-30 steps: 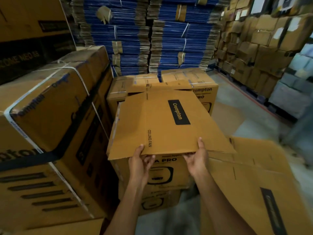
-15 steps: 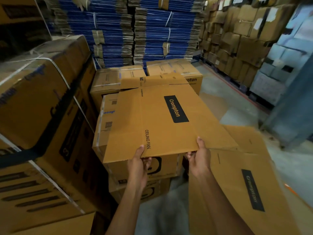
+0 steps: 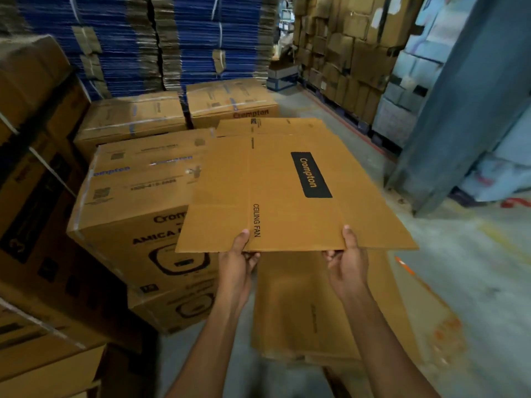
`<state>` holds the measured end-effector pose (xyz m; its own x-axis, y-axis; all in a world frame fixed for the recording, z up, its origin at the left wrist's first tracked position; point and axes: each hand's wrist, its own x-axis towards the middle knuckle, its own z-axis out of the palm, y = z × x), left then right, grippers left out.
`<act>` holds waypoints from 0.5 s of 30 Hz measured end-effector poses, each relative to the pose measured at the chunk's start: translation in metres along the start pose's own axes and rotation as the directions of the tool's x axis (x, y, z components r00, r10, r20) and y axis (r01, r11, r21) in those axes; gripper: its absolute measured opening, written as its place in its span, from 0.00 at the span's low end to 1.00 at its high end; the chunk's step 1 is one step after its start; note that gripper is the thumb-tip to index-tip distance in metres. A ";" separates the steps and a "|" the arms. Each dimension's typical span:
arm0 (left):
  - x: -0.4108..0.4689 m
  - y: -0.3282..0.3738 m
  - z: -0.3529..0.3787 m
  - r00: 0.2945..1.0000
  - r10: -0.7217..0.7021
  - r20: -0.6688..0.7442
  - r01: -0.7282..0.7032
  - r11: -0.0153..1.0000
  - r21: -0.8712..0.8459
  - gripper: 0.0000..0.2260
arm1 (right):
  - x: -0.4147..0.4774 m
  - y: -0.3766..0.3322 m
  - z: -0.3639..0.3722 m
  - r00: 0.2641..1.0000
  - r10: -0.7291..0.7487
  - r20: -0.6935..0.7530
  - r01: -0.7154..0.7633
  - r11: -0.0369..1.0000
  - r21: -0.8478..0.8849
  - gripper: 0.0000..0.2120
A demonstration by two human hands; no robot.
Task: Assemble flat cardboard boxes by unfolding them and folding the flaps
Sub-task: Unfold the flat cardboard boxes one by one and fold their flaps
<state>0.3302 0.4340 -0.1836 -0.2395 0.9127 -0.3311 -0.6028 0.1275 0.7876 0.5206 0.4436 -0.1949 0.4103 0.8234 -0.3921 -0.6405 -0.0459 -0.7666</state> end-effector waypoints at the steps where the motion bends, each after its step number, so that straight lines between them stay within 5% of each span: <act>1: -0.005 -0.016 0.009 1.000 -0.015 0.003 0.015 1.000 0.007 0.18 | 0.003 -0.007 -0.020 1.000 -0.005 -0.022 0.005 1.000 0.006 0.15; 8: -0.035 -0.114 0.037 0.978 -0.208 -0.008 0.209 0.976 0.067 0.21 | 0.013 -0.027 -0.135 0.987 0.046 -0.153 -0.050 0.999 -0.022 0.13; 15: -0.047 -0.183 0.025 0.906 -0.412 -0.100 0.421 0.902 0.092 0.11 | 0.029 0.002 -0.209 0.965 0.163 -0.204 -0.173 0.984 -0.030 0.12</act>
<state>0.4704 0.3772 -0.2989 -0.0449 0.7350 -0.6766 -0.5749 0.5349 0.6192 0.6673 0.3494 -0.3143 0.4235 0.6722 -0.6073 -0.6820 -0.2047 -0.7021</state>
